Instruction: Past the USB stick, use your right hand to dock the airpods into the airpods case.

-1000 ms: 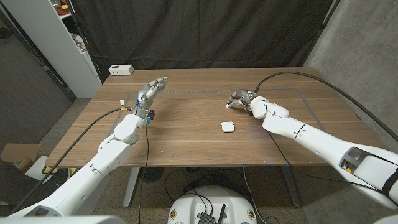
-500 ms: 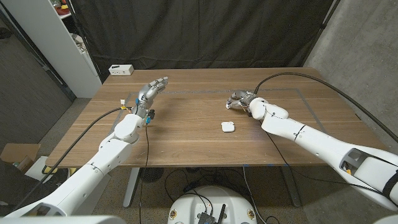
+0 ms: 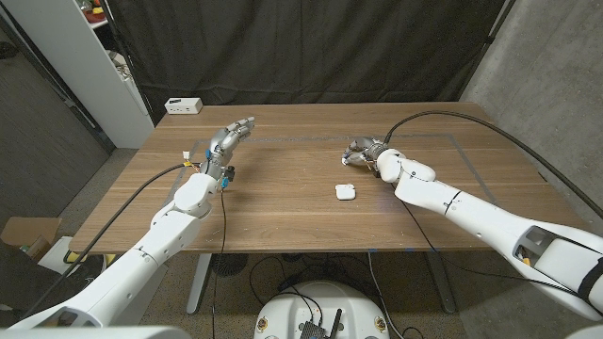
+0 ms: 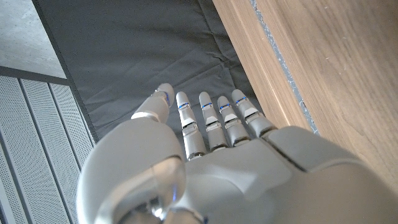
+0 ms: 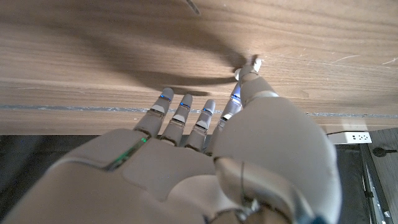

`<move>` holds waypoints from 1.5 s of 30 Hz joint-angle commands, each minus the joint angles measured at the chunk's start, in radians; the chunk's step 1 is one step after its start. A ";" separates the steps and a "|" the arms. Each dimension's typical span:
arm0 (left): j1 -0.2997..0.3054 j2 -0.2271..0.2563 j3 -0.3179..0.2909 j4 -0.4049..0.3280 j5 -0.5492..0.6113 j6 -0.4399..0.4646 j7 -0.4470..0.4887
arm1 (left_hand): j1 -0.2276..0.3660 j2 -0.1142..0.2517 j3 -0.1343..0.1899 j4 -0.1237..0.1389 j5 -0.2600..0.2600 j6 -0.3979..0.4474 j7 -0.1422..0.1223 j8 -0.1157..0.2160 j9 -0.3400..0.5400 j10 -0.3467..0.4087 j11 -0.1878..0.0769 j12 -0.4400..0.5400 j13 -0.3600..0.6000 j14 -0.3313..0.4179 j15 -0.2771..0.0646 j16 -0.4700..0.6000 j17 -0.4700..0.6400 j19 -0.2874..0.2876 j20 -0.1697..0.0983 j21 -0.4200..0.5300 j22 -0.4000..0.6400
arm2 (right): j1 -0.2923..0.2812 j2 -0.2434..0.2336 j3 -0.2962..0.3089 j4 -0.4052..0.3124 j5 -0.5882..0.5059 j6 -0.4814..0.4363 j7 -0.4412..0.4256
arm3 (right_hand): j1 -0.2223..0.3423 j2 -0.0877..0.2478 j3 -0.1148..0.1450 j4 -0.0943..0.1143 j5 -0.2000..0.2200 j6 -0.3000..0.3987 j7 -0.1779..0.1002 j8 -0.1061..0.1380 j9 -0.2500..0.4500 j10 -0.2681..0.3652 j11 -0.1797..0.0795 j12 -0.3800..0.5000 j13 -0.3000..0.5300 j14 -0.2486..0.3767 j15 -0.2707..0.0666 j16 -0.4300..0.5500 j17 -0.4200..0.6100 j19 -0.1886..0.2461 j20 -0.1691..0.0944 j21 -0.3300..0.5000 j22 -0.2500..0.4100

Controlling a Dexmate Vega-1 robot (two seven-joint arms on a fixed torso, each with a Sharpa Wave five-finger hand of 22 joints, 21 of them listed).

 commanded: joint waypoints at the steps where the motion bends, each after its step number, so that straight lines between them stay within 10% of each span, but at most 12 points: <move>1: -0.007 -0.003 0.005 0.004 -0.002 0.010 0.004 | 0.009 0.005 -0.002 -0.002 0.004 0.011 0.002 -0.004 0.003 0.007 -0.002 -0.001 0.004 0.006 -0.062 0.000 0.002 0.003 0.010 -0.004 0.002 | -0.011 0.018 0.008 0.033 0.015 0.014 -0.046 | 0.015 -0.001 -0.006 -0.001 0.005 0.013 0.003 0.004 0.008 0.023 0.002 0.013 0.005 0.021 -0.155 0.010 0.004 0.017 -0.007 0.006 -0.001; 25: -0.038 -0.013 0.017 0.032 0.001 0.001 -0.012 | 0.007 0.004 -0.002 -0.001 0.006 0.015 0.002 -0.005 0.004 0.011 -0.003 -0.002 0.006 0.009 -0.066 -0.002 0.001 0.005 0.013 -0.012 0.003 | -0.074 -0.047 0.054 -0.118 0.030 -0.003 -0.076 | 0.036 0.003 -0.020 0.002 0.007 0.057 0.016 0.034 0.046 0.052 0.002 0.023 0.022 0.043 -0.163 0.027 0.010 0.036 -0.014 0.006 0.000; 45: -0.091 -0.033 0.037 0.104 -0.001 -0.029 -0.059 | 0.005 0.005 -0.002 0.000 0.007 0.016 0.004 -0.005 0.004 0.011 -0.002 -0.003 0.008 0.009 -0.067 -0.003 0.001 0.007 0.015 -0.017 0.003 | -0.146 -0.078 0.006 -0.332 -0.148 -0.210 -0.113 | 0.049 -0.001 -0.038 0.002 0.006 0.071 0.039 0.055 0.079 0.102 0.028 0.042 0.038 0.095 -0.160 0.056 0.016 0.065 -0.022 0.010 0.000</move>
